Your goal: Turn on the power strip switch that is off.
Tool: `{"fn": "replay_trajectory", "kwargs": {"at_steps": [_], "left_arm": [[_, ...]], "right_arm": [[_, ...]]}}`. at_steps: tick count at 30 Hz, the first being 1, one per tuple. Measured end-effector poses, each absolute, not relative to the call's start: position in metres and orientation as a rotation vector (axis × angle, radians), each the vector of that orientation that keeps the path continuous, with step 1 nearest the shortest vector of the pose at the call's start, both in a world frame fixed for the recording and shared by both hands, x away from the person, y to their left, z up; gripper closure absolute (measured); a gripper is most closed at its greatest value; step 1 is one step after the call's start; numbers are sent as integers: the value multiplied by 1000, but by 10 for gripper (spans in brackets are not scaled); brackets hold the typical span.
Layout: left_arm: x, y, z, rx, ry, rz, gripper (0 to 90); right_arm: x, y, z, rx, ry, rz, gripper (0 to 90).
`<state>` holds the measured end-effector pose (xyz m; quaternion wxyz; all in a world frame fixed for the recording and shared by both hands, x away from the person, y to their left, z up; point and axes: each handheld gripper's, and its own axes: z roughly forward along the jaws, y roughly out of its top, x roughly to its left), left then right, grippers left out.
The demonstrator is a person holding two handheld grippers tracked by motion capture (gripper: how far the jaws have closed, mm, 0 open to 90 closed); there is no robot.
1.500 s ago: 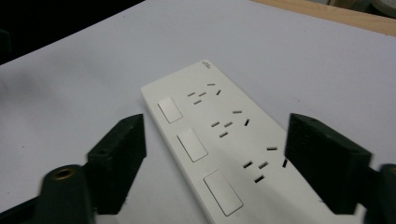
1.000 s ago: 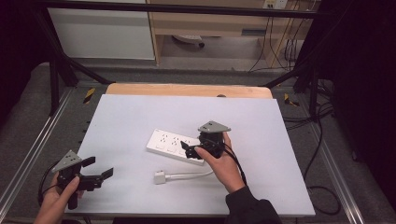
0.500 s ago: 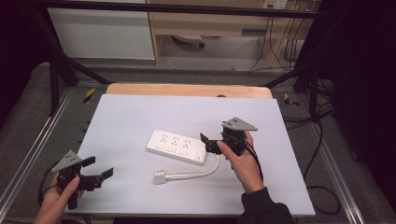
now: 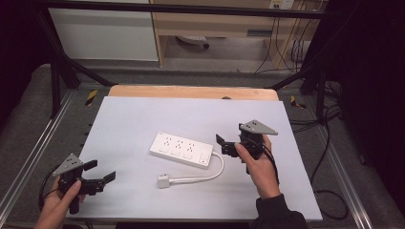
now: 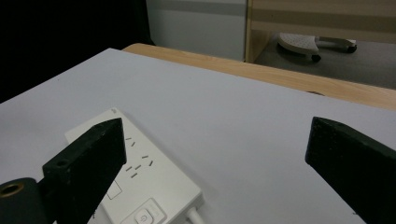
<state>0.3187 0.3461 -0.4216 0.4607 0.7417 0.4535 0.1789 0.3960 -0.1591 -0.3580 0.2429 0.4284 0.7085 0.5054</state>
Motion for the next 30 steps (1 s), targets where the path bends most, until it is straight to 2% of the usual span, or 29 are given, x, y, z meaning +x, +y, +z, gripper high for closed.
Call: {"fn": "replay_trajectory", "kwargs": {"at_steps": [19,30], "left_arm": [[319,346,-422,1824,1120,440,68],[319,346,-422,1824,1125,440,68]], "right_arm": [[386,-208,-359,1242,1867,1359,69],[382,-235,-371,1295,1835,1325,71]]}}
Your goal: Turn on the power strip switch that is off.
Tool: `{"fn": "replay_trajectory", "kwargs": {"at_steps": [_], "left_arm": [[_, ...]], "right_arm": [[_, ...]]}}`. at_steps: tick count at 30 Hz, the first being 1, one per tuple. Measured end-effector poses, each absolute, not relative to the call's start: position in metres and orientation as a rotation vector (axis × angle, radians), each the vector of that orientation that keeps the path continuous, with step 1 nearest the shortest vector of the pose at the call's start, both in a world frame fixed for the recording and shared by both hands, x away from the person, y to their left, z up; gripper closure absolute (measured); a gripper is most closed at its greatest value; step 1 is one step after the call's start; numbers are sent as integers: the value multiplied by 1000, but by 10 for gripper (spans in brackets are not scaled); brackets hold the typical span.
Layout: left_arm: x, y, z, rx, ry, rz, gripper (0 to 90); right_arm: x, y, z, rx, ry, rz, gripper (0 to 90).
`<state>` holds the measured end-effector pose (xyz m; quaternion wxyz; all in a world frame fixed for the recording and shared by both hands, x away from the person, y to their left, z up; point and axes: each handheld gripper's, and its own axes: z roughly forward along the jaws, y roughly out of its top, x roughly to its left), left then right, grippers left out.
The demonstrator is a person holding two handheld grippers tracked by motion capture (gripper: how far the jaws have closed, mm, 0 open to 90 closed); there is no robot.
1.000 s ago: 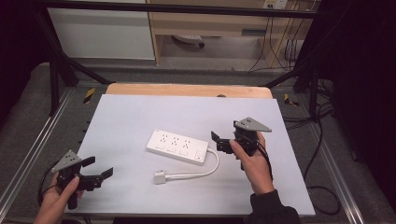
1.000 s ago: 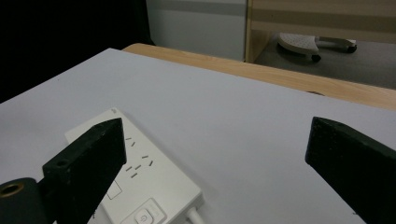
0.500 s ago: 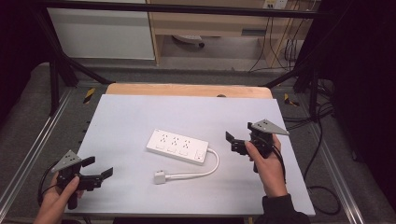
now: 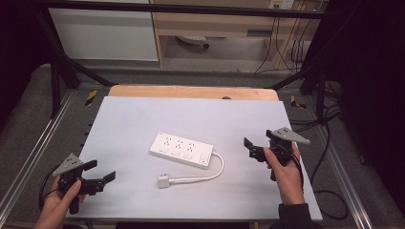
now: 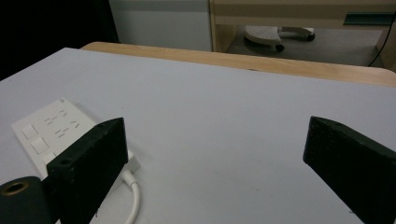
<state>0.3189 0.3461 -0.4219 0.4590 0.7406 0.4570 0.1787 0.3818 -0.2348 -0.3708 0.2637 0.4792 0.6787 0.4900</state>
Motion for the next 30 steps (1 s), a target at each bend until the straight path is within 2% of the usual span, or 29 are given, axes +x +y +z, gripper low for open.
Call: {"fn": "replay_trajectory", "kwargs": {"at_steps": [11,21,30], "left_arm": [[319,346,-422,1826,1130,442,68],[319,347,-423,1828,1140,441,68],[322,345,-423,1829,1143,436,68]], "right_arm": [[380,-257,-394,1278,1834,1294,72],[376,-278,-430,1359,1897,1204,72],[383,-273,-452,1379,1994,1106,69]]}}
